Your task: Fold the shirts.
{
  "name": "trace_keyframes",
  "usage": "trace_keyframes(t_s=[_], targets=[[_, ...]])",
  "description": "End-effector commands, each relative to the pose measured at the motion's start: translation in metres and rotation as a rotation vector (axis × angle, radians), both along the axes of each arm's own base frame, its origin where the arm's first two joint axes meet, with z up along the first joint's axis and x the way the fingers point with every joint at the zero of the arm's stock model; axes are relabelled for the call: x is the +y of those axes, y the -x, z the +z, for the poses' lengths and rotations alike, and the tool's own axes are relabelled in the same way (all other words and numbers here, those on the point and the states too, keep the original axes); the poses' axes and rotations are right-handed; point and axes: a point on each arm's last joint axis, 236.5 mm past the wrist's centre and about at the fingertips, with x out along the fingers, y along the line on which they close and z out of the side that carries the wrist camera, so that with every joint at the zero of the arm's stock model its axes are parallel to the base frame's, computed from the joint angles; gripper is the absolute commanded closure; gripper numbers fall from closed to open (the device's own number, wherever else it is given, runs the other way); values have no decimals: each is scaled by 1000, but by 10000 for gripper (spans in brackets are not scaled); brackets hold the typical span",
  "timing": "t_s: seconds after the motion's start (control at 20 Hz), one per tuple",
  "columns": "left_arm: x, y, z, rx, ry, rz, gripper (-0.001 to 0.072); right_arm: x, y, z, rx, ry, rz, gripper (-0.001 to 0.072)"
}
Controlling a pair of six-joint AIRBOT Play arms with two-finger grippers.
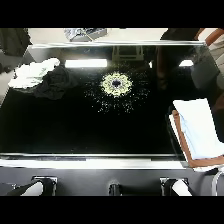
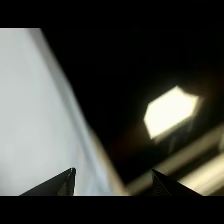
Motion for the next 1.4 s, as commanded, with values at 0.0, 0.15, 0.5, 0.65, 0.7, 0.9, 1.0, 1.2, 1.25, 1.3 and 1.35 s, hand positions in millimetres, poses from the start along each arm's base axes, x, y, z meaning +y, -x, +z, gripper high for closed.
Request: trace_keyframes(t_s=[0.0,0.15,0.5,0.65,0.7,0.9,1.0,1.2,1.25,1.3,1.35], targets=[[44,-24,18,-30,-270,257,672,52,-93,135,-368,310,252,133],[42,-30,-56,205,-490,272,662,171,-141,76,-212,168,557,132],[-10,70,-243,873,-420,17,107,302,-97,-135,434,-335,814,77],[-9,83,-266,886,-420,20,108,298,-98,-144,437,-321,805,75],[-10,83,-268,890,-421,18,108,298,-98,-144,437,-321,805,76],[-10,83,-268,891,-421,19,107,298,-95,-144,450,-327,805,76],[-10,83,-268,891,-421,18,107,298,-95,-144,450,-327,806,76],[-10,83,-268,891,-421,19,107,298,-95,-144,450,-327,805,76],[-10,83,-268,891,-421,18,107,298,-95,-144,450,-327,805,76],[-10,83,-268,891,-421,18,107,298,-95,-144,450,-327,805,76],[-10,83,-268,891,-421,18,107,298,-95,-144,450,-327,805,76]])
